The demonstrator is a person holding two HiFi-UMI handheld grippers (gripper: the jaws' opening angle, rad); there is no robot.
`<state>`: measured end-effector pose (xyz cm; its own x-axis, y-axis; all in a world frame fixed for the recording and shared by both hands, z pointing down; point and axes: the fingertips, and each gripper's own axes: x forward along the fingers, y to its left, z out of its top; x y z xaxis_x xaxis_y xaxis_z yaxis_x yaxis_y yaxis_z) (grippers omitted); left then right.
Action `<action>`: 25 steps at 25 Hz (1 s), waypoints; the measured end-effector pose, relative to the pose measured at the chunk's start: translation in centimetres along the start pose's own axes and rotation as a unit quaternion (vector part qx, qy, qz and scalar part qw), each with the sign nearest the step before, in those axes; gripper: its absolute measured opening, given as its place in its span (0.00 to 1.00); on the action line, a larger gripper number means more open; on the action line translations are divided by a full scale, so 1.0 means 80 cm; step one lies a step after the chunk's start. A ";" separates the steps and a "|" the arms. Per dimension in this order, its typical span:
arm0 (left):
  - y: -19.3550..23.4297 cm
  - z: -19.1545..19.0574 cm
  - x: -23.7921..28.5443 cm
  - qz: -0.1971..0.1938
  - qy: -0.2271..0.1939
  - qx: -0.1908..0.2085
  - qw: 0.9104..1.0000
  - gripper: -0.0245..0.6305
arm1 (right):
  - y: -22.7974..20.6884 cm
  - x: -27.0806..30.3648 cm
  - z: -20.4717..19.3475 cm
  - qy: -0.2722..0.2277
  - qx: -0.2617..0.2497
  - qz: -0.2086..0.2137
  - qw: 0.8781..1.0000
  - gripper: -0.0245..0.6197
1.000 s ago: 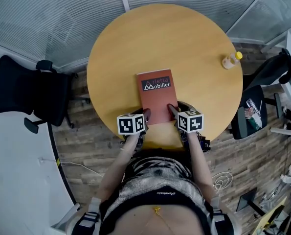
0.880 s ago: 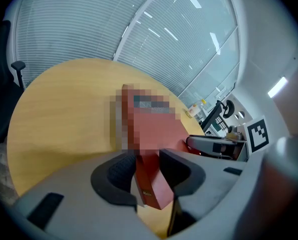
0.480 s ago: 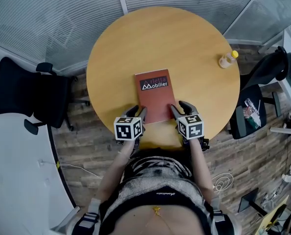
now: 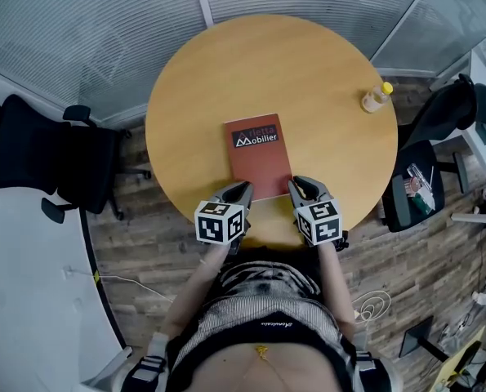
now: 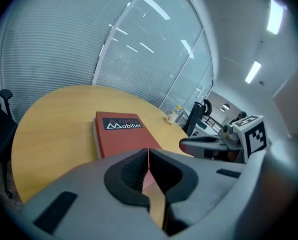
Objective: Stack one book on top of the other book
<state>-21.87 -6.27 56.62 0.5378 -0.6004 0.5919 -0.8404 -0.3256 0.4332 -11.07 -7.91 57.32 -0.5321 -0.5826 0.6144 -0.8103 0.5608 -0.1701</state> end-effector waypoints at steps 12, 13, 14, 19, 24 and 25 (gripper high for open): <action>-0.090 0.011 -0.022 -0.081 -0.051 0.081 0.992 0.07 | 0.064 -0.053 0.022 -0.084 -0.045 0.067 0.993 0.09; -0.099 0.017 -0.028 -0.087 -0.061 0.090 0.990 0.07 | 0.069 -0.061 0.031 -0.101 -0.049 0.069 0.991 0.09; -0.108 0.024 -0.036 -0.092 -0.074 0.096 0.988 0.07 | 0.073 -0.070 0.041 -0.117 -0.054 0.069 0.989 0.09; -0.145 0.070 -0.077 -0.101 -0.139 0.132 0.976 0.07 | 0.087 -0.117 0.092 -0.177 -0.075 0.059 0.980 0.09; -0.168 0.104 -0.115 -0.076 -0.187 0.191 0.961 0.07 | 0.104 -0.157 0.133 -0.213 -0.095 0.061 0.971 0.09; -0.172 0.108 -0.121 -0.075 -0.194 0.198 0.958 0.07 | 0.106 -0.164 0.137 -0.215 -0.098 0.063 0.970 0.09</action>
<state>-16.06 -2.30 39.04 0.6530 -0.7269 0.2126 -0.7571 -0.6342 0.1570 -13.70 -1.98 39.37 -0.7104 -0.6708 0.2129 -0.6933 0.7191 -0.0476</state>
